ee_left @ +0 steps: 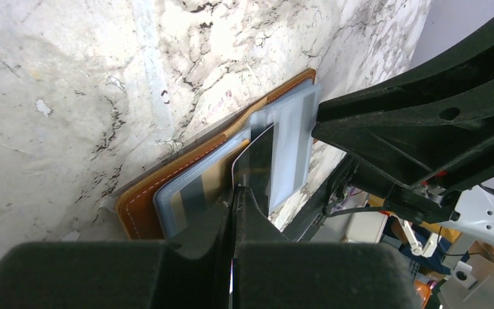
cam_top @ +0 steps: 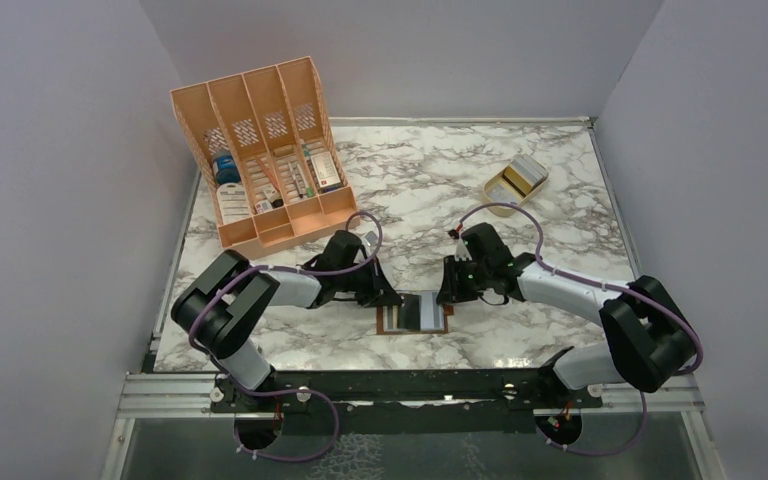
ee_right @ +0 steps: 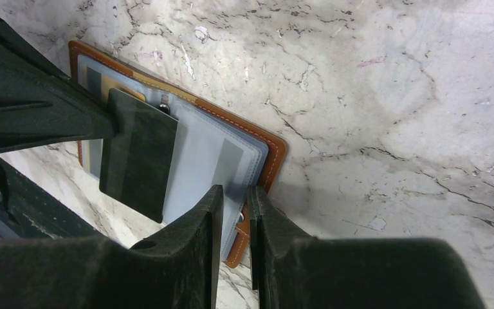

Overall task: Put the credit cards into the card holder
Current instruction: Insert the credit card into the card holder.

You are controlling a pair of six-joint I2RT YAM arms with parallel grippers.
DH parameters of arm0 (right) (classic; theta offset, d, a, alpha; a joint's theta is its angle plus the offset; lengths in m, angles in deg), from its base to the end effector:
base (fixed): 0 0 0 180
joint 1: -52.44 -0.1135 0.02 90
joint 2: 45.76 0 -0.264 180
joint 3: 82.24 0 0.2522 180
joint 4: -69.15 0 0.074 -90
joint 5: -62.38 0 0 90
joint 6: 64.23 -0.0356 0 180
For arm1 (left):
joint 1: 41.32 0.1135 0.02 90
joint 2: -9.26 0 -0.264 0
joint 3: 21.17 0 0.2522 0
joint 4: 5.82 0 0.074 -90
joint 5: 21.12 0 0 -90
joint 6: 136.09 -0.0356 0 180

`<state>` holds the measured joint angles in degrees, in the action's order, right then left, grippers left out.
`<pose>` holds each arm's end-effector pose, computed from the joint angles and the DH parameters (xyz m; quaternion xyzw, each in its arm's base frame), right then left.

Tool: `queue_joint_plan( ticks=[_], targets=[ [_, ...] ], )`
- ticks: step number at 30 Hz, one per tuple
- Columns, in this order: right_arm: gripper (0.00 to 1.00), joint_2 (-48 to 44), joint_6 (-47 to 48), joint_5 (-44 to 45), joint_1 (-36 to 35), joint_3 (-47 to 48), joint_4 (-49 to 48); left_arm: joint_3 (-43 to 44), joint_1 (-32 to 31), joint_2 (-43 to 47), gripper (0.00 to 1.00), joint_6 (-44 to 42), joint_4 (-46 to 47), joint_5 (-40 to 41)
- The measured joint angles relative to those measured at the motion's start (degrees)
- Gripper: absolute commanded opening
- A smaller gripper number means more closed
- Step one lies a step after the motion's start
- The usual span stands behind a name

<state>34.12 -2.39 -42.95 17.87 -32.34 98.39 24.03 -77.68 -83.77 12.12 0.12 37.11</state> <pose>0.1985 0.1482 0.1543 -0.0888 0.9521 0.2467 0.1576 0.2151 -0.1816 0.1206 -0.0569 0.8835 -0.4576 0.0823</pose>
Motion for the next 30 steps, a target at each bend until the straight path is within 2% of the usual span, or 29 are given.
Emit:
queue_joint_plan(
  ticks=[13, 19, 30],
  targets=[
    [0.37, -5.2, -3.1, -0.5, 0.0, 0.0, 1.4, 0.8, -1.2, -1.5, 0.0, 1.3, 1.2, 0.7],
    [0.38, -8.2, -4.1, -0.5, 0.0, -0.4, 2.4, 0.8, -1.4, -1.6, 0.0, 1.7, 1.7, 1.8],
    [0.38, -8.4, -7.3, -3.1, -0.7, -6.9, 1.7, 0.2, -2.0, -1.2, 0.0, 2.6, 2.6, 3.7]
  ],
)
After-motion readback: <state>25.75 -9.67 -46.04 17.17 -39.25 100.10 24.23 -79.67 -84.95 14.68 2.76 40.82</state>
